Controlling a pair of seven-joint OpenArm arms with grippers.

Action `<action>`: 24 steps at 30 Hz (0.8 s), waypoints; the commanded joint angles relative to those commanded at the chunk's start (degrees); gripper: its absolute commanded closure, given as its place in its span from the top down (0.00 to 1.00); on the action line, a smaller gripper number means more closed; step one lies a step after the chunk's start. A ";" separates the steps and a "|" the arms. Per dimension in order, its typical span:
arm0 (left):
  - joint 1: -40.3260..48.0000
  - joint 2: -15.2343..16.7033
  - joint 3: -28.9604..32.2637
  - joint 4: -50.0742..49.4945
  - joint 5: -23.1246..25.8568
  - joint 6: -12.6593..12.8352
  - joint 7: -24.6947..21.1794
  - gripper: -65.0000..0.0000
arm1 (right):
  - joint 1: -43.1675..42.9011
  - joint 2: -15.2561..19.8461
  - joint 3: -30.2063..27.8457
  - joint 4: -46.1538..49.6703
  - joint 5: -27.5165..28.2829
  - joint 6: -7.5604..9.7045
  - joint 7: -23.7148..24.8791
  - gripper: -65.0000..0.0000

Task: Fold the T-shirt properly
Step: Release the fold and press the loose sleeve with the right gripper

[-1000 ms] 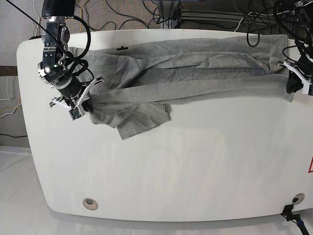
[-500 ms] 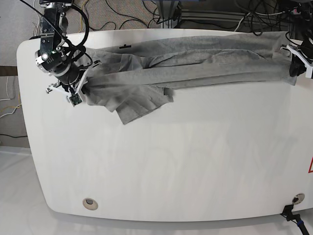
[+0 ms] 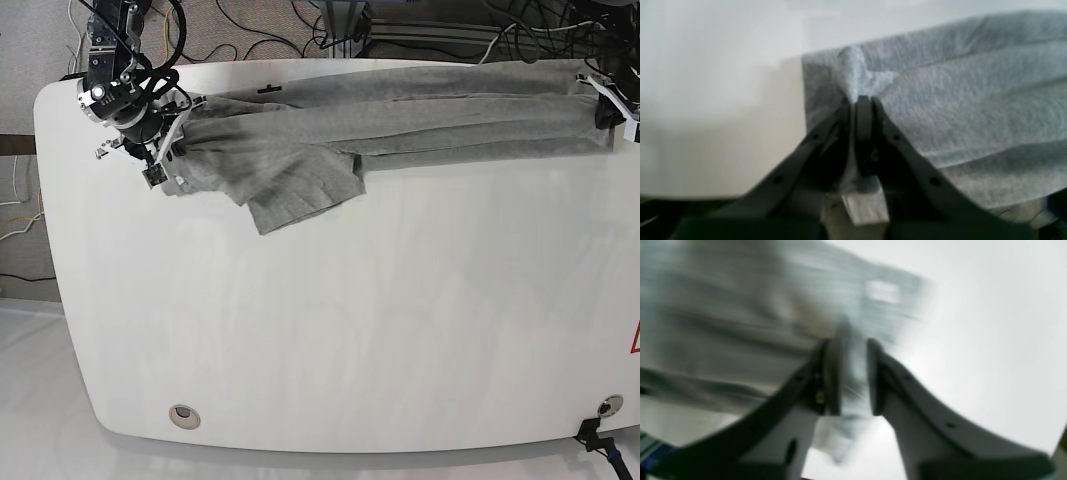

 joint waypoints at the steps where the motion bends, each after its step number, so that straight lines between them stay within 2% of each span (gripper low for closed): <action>1: 0.00 0.00 0.00 0.00 0.97 0.00 0.00 0.14 | 0.00 0.00 0.00 0.00 0.00 0.00 0.00 0.32; 2: -0.09 0.09 0.00 0.00 1.67 0.00 0.00 0.28 | 0.00 0.09 0.00 0.00 0.00 0.00 0.00 0.37; 5: -1.23 0.09 -0.18 0.00 3.52 0.00 0.00 0.56 | 0.00 0.09 0.00 0.09 0.00 0.00 0.00 0.45; 9: -2.81 0.09 -0.18 0.00 5.80 0.00 0.00 0.77 | 0.18 -0.18 0.00 0.35 0.26 0.35 0.00 0.45; 13: -3.69 0.09 -0.44 0.44 5.10 0.00 -0.09 0.81 | 0.35 -0.62 -0.26 1.41 0.62 0.53 0.18 0.45; 15: -4.66 0.26 -1.32 0.53 3.69 0.00 -0.26 0.81 | 0.53 -2.37 -0.18 1.76 2.64 1.32 2.64 0.45; 17: -4.75 1.93 -2.20 2.55 2.11 0.00 -1.14 0.81 | 0.62 -2.64 -0.09 1.76 4.40 2.73 6.07 0.45; 21: -4.75 5.63 -2.02 8.97 2.11 0.00 -4.75 0.81 | 0.44 -2.73 -0.09 2.02 9.41 5.01 10.37 0.42; 24: -4.75 7.47 -1.23 12.31 2.20 0.00 -4.40 0.81 | 0.44 -2.73 -0.26 2.02 15.38 5.54 12.40 0.40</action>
